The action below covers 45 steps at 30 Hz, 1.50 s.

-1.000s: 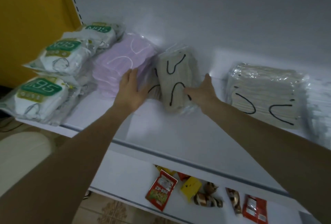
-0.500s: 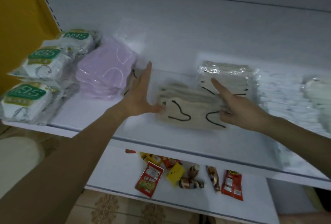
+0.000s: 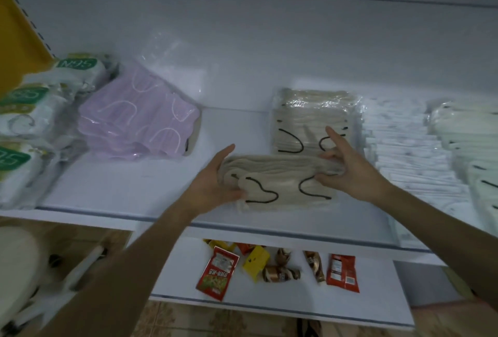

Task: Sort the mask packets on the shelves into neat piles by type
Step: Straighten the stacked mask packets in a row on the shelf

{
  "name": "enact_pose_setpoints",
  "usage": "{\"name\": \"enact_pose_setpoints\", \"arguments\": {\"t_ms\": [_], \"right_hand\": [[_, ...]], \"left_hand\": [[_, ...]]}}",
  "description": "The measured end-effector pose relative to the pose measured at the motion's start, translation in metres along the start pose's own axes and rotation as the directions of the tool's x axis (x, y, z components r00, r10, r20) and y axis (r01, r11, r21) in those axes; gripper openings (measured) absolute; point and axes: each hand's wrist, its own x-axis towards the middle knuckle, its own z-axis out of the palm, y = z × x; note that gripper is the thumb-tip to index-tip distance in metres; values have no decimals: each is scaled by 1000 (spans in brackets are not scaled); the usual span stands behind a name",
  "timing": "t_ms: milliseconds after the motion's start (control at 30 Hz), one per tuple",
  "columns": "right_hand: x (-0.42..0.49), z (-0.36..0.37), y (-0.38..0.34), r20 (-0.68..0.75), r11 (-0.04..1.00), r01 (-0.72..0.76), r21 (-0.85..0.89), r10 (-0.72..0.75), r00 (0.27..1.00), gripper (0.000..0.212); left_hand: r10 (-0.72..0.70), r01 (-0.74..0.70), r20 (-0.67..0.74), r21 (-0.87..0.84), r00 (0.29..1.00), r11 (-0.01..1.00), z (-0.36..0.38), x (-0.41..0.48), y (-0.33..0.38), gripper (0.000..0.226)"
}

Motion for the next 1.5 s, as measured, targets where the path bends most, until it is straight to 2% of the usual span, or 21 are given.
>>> {"name": "enact_pose_setpoints", "arguments": {"t_ms": [67,133,233,333,400,533,667,767,900,1000,1100,1200,1300,1400,1500], "right_hand": [[-3,5,4,-123,997,-8,73,17,992,96],[-6,5,3,-258,988,23,154,18,966,93],[-15,-4,0,-372,967,91,240,5,928,94],[-22,-3,6,-292,965,-19,261,97,952,98],[-24,5,17,-298,941,-89,327,192,935,100],[-18,17,24,-317,883,-96,459,264,911,99],[-15,31,25,-331,839,-50,542,267,905,95],[-16,33,26,-290,815,-30,578,240,926,94],[-19,26,25,-351,876,-12,482,205,914,89],[-26,20,25,-366,845,-16,535,249,897,79],[-29,14,21,-414,773,4,635,336,846,60],[-25,13,26,-435,747,19,664,366,823,50],[-20,17,26,-441,734,30,678,374,816,43],[-18,21,29,-463,742,55,669,357,812,41],[-17,22,28,-497,758,69,649,353,792,43]], "left_hand": [[53,-54,-175,1,983,999,12,2,-1,70],[111,-115,-288,4,951,993,20,8,6,58],[143,-155,-301,-18,943,988,24,16,12,71],[42,-56,-193,-65,980,996,30,15,8,91],[15,-33,-155,-112,988,993,35,15,1,102],[19,-30,-67,-166,998,986,39,22,-9,119],[40,-55,-113,-127,993,990,52,26,-5,116],[40,-53,-122,-103,992,993,55,24,-1,113],[92,-103,-149,-66,985,992,58,26,0,104],[138,-152,-154,-82,978,985,68,29,10,111],[208,-218,-193,-34,959,975,66,32,10,124],[246,-233,-146,99,958,967,61,28,8,126],[226,-215,-61,149,972,965,57,30,9,128],[217,-208,-83,105,973,972,60,31,19,129],[237,-256,-237,-51,942,965,63,30,25,105]]}}
